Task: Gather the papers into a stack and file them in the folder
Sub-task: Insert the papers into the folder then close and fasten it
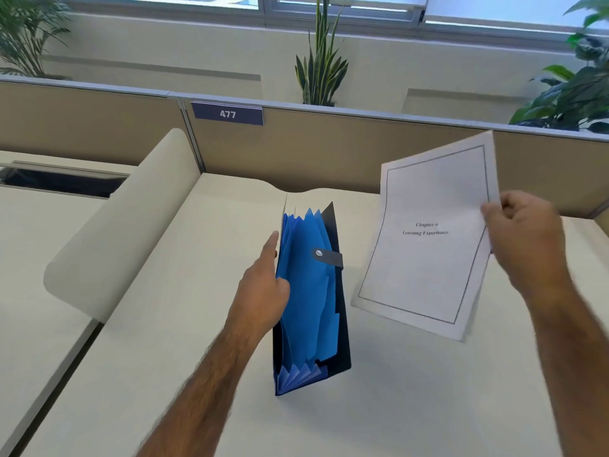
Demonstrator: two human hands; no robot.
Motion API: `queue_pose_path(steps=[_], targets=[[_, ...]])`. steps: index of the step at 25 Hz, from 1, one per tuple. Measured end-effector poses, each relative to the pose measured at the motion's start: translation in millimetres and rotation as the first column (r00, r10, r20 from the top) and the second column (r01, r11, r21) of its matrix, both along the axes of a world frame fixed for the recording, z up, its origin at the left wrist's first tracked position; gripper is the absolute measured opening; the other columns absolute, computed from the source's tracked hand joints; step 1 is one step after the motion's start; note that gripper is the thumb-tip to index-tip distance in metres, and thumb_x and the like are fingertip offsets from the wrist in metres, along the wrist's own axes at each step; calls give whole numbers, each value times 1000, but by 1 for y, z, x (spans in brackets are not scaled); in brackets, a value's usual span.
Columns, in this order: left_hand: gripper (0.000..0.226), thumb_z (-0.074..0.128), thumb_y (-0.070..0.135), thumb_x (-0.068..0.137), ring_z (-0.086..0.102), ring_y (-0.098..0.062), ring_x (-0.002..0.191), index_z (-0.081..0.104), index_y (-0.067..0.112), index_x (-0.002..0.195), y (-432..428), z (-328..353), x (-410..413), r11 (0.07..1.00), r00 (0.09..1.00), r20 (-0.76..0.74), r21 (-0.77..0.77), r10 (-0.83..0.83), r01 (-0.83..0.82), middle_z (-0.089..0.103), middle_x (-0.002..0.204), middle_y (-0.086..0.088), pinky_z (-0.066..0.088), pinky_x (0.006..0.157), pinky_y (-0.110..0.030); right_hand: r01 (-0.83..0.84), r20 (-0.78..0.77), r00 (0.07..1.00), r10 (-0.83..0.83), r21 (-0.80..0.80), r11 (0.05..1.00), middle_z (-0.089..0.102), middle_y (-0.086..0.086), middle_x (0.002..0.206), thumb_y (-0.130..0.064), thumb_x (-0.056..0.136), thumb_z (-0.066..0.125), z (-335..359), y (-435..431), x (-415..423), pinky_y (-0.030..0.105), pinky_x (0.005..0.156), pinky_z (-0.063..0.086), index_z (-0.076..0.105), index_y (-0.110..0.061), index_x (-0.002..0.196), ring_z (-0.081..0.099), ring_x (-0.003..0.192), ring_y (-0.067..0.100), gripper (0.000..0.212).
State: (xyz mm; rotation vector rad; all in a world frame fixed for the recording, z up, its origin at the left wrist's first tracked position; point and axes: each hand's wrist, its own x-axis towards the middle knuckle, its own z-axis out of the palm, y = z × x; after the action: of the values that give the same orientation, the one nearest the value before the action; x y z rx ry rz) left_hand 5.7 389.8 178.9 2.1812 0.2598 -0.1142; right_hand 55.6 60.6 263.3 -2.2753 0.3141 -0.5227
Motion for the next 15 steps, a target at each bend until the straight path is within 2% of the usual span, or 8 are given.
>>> queue_pose_path(steps=[2,4,6,8,10,11,13,15], targets=[[74,45,5,100,67,-11,88,17,38,160,1,-2,0,999,1000,4,-42,3,-3,48,153,9,53,62,-13,-33,76,997,24,115,993,72,23,86,-24,92,58,54,8,2,50,67,63,67,-14,80,68,71,43,18],[71,47,6,101,65,-9,98,21,36,159,2,-5,0,996,1000,13,-86,0,1,46,156,7,54,66,-12,-104,95,992,86,201,974,75,13,91,-26,92,60,90,24,2,42,67,64,69,-21,79,72,72,26,16],[70,48,8,101,60,-10,107,22,38,159,4,-7,-1,991,1000,28,-130,-8,11,47,156,8,53,65,-9,-147,82,987,138,122,982,76,16,91,-23,92,62,99,45,6,34,61,61,72,-15,85,69,71,18,15],[69,49,10,102,59,-10,109,22,39,159,7,-10,0,988,999,35,-154,-6,11,48,155,9,54,66,-9,-219,30,975,218,8,976,74,24,89,-16,93,60,92,70,11,37,60,56,73,-5,89,62,66,21,17],[68,50,11,102,59,-10,108,23,39,158,10,-12,0,985,1000,29,-171,8,-3,48,155,9,54,62,-7,-291,-57,956,287,-72,954,69,28,79,-10,93,57,79,94,14,37,53,54,70,1,83,58,56,21,19],[67,50,11,103,58,-11,109,24,39,158,13,-12,1,984,1000,22,-180,19,-15,47,155,9,54,64,-7,-317,-99,947,306,-119,941,65,25,70,-8,92,55,73,103,17,32,44,52,66,2,79,56,48,16,20],[66,50,12,102,57,-11,111,25,39,157,16,-15,1,981,999,10,-193,32,-30,47,155,9,56,66,-11,-349,-167,933,319,-207,914,54,13,60,-4,92,50,62,120,20,20,30,40,55,-1,67,52,36,11,26],[65,51,12,102,57,-12,110,27,38,157,17,-17,1,977,1000,10,-211,29,-27,48,154,9,55,61,-9,-392,-217,914,342,-268,880,54,11,61,-1,90,47,53,136,21,22,31,43,49,-7,61,59,43,23,29]])
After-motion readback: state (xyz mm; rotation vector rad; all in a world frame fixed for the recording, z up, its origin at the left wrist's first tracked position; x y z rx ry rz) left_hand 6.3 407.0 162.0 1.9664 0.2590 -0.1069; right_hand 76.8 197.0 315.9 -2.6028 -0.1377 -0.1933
